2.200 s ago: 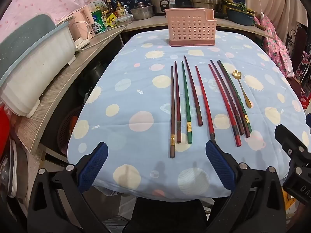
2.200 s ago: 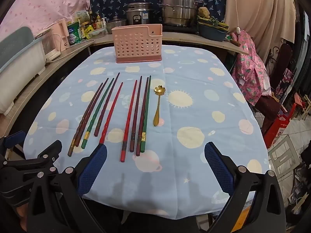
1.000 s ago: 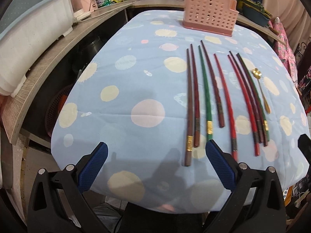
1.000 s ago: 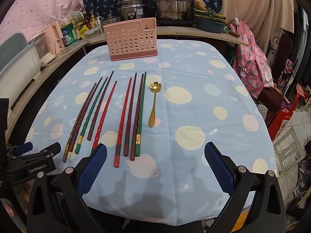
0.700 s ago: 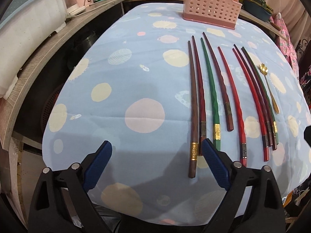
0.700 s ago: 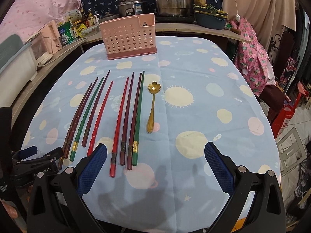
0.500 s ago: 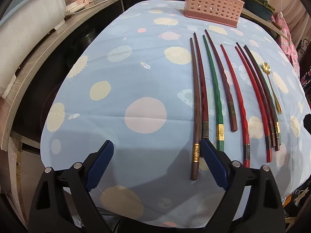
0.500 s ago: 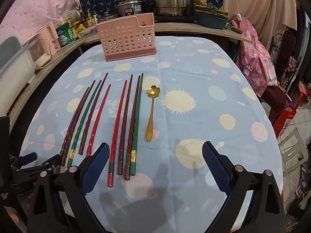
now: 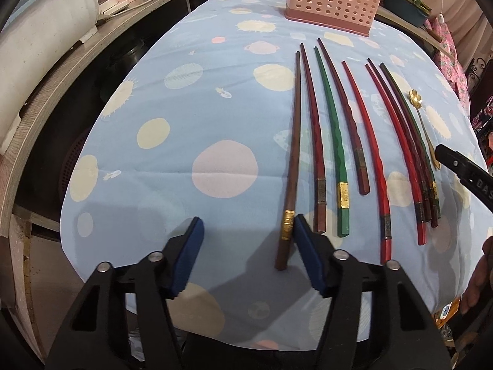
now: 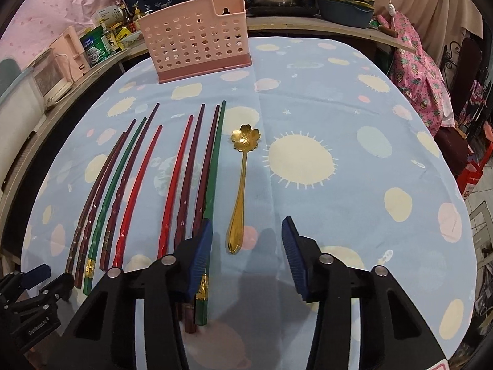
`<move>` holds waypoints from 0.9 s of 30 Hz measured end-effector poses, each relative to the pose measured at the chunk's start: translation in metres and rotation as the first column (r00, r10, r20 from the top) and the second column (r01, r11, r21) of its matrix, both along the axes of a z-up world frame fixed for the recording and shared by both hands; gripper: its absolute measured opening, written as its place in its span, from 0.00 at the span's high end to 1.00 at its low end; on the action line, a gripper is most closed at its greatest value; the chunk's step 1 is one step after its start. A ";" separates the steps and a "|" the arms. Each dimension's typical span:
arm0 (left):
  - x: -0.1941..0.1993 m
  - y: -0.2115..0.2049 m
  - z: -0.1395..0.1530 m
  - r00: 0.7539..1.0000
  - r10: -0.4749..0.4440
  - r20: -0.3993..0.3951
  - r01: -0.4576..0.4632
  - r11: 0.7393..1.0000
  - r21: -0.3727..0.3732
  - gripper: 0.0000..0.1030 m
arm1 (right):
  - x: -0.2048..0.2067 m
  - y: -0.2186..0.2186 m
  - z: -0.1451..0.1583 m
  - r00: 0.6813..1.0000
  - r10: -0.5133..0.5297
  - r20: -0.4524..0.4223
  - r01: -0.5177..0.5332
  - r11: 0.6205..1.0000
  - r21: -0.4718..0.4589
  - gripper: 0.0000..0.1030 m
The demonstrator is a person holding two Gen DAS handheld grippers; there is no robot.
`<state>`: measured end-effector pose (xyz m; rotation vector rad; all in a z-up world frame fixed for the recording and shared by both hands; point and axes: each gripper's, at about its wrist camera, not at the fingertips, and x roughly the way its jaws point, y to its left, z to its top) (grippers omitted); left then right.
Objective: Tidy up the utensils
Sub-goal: 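Move left gripper to the brown gold-banded chopstick while right gripper approaches the gold spoon, then close left gripper on the brown chopstick while right gripper grasps the gold spoon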
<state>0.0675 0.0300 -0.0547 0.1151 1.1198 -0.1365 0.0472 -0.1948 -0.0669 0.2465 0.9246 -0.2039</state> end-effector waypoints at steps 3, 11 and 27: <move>0.001 0.001 0.002 1.000 0.001 -0.005 -0.001 1.000 -0.006 0.58 | 0.007 -0.001 -0.007 1.000 0.004 -0.007 -0.004 1.000 0.019 0.68; 0.002 -0.001 0.002 1.000 0.004 0.001 -0.004 1.000 0.006 0.67 | 0.002 -0.003 -0.010 1.000 0.012 0.001 -0.012 1.000 0.017 0.81; -0.001 0.001 0.020 1.000 -0.006 0.023 0.007 0.999 -0.047 0.90 | -0.026 -0.016 0.022 0.998 -0.004 0.062 0.002 0.999 0.035 0.90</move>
